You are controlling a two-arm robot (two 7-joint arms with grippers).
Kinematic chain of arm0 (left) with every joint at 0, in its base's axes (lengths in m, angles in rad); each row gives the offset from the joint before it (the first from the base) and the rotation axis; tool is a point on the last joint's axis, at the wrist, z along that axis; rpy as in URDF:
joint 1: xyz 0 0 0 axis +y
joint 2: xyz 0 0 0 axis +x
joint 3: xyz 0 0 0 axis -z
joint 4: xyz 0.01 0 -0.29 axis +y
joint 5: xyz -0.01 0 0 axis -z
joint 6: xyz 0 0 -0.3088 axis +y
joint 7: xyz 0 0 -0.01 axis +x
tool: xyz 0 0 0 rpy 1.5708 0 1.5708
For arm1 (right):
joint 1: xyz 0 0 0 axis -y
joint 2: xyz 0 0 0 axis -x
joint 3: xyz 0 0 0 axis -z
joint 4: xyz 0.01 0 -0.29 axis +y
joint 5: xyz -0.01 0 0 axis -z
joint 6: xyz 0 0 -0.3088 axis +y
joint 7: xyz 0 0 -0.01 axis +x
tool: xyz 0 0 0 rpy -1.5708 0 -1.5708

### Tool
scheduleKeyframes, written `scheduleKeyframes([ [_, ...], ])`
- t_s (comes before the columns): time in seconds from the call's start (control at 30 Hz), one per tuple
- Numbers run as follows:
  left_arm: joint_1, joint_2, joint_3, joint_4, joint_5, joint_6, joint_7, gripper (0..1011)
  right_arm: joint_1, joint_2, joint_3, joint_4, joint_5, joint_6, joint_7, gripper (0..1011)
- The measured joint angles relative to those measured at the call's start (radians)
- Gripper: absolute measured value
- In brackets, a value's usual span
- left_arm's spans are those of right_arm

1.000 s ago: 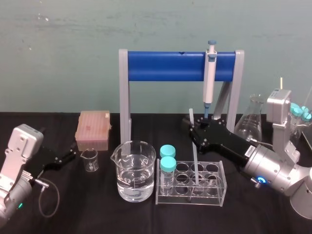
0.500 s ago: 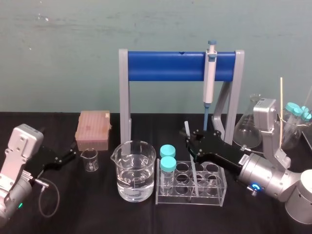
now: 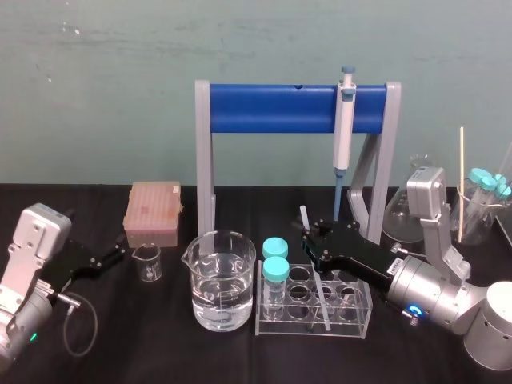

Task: Pick up the stirring rod with one hand, then place it down.

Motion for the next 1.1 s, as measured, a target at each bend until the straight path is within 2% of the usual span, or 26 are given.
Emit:
scheduleKeyframes([
  [0.37, 0.0, 0.0, 0.0, 0.0, 0.0, 0.0, 0.0, 1000, 0.0, 0.001, 0.001, 0.0, 0.001, -0.001, 0.0, 87],
  [1.1, 0.0, 0.0, 0.0, 0.0, 0.0, 0.0, 0.0, 1000, -0.001, 0.002, 0.001, -0.001, 0.003, -0.001, 0.001, 775],
])
